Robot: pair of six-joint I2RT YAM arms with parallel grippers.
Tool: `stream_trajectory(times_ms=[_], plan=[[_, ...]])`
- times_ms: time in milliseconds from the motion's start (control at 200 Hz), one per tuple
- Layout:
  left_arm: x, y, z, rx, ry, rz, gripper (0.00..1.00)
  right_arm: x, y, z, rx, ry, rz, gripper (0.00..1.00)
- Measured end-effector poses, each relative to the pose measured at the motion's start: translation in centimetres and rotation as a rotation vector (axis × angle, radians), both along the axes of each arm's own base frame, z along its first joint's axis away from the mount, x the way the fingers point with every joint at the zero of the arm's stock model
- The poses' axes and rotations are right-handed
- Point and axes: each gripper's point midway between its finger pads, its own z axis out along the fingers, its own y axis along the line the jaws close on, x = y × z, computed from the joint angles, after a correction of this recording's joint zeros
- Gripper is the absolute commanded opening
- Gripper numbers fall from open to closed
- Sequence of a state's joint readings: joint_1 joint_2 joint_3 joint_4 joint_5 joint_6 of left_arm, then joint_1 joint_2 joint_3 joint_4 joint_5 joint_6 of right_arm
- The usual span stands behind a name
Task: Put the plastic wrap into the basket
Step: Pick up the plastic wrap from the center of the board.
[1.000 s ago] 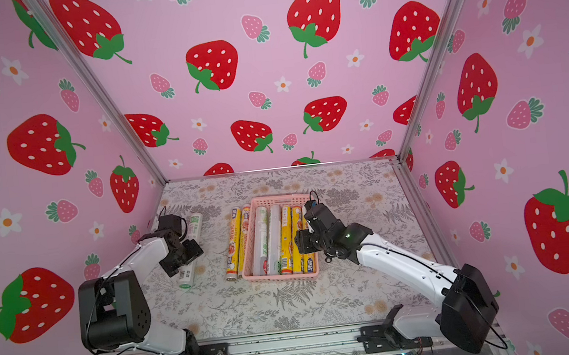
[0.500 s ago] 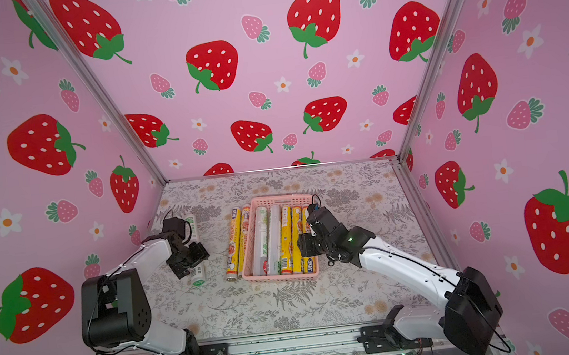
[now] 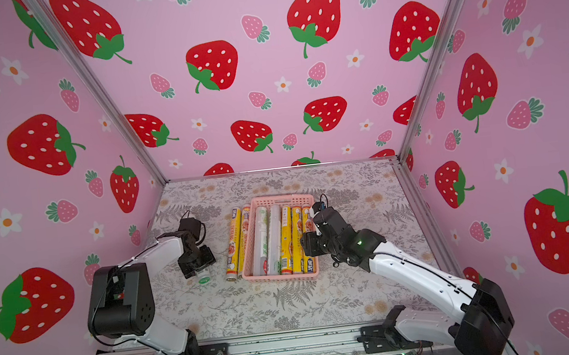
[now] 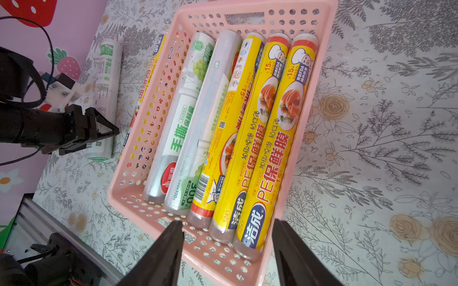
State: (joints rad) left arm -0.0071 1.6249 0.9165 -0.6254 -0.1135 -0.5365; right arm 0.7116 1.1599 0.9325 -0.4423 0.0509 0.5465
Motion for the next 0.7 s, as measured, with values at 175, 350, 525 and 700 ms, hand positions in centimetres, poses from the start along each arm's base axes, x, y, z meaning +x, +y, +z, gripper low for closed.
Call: stream_trajectory(times_ms=[175,350,525,700], plan=[[0.1,0.1,-0.1,0.017,-0.007,0.001,0.49,-0.2,-0.5,0.7,0.002,-0.017,-0.010,0.62],[-0.9,0.0,0.0,0.026,-0.020,-0.001,0.41,-0.4,-0.8,0.6,-0.004,-0.013,-0.018,0.62],[-1.3,-0.7,0.8,0.006,-0.037,-0.014,0.39,-0.5,-1.0,0.4,-0.012,-0.007,-0.020,0.62],[-2.2,-2.7,4.1,-0.022,-0.090,-0.062,0.40,-0.3,-0.9,1.5,-0.011,-0.020,-0.019,0.61]])
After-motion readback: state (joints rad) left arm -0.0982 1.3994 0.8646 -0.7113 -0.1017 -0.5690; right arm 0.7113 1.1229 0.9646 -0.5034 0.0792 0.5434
